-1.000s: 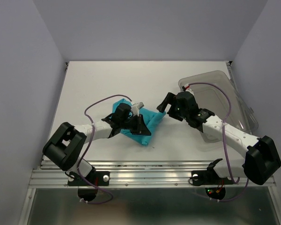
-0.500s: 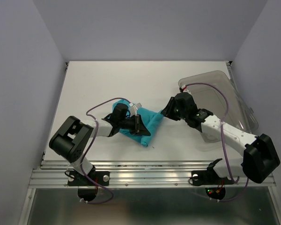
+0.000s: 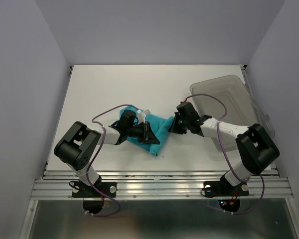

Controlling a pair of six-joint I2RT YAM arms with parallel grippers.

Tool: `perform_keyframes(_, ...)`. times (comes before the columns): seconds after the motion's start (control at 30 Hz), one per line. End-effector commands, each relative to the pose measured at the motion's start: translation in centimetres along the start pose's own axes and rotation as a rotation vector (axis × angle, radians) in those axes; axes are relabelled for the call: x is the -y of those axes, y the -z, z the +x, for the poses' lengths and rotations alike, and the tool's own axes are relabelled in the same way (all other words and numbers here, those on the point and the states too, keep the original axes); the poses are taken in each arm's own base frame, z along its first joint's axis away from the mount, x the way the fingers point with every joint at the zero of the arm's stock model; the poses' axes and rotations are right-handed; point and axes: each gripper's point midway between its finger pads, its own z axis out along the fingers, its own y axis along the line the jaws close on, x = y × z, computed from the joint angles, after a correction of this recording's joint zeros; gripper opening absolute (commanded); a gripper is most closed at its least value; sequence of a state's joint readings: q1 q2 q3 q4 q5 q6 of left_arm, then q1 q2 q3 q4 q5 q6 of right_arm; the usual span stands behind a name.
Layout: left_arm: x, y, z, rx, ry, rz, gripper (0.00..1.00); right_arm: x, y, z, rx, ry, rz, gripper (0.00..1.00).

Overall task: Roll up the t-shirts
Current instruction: Roll the T-shirt to the center of the board.

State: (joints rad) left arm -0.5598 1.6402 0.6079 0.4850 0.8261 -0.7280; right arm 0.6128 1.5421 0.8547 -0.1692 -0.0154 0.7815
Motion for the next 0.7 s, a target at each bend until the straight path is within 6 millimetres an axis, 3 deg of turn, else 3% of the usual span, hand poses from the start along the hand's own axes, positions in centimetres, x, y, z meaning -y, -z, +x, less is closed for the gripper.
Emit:
perform_keyframes(0.0,0.6,0.4,-0.6,0.023,-0.03,0.015,0.31,-4.0,-0.7,-2.7,0.048,0.027,-0.117,0.09)
perform_keyframes(0.1,0.6,0.8,-1.1,0.038,-0.051,-0.023,0.5,-4.2,-2.0,-2.7,0.027,0.036,-0.11,0.09)
perform_keyframes(0.17,-0.1,1.2,-1.2,0.043,-0.043,-0.092,0.6,-5.0,-2.5,-3.3,0.029,0.04,-0.123,0.09)
perform_keyframes(0.3,0.8,2.7,-2.4,0.089,-0.103,-0.158,0.75,-6.0,-3.5,-3.3,0.012,0.055,-0.139,0.09)
perform_keyframes(0.47,0.1,4.9,-3.3,0.139,-0.127,-0.305,0.77,-6.7,-4.5,-3.1,-0.005,0.06,-0.143,0.09)
perform_keyframes(0.67,0.7,7.0,-4.2,0.218,-0.147,-0.378,0.76,-7.5,-5.1,-2.8,-0.041,0.096,-0.154,0.09)
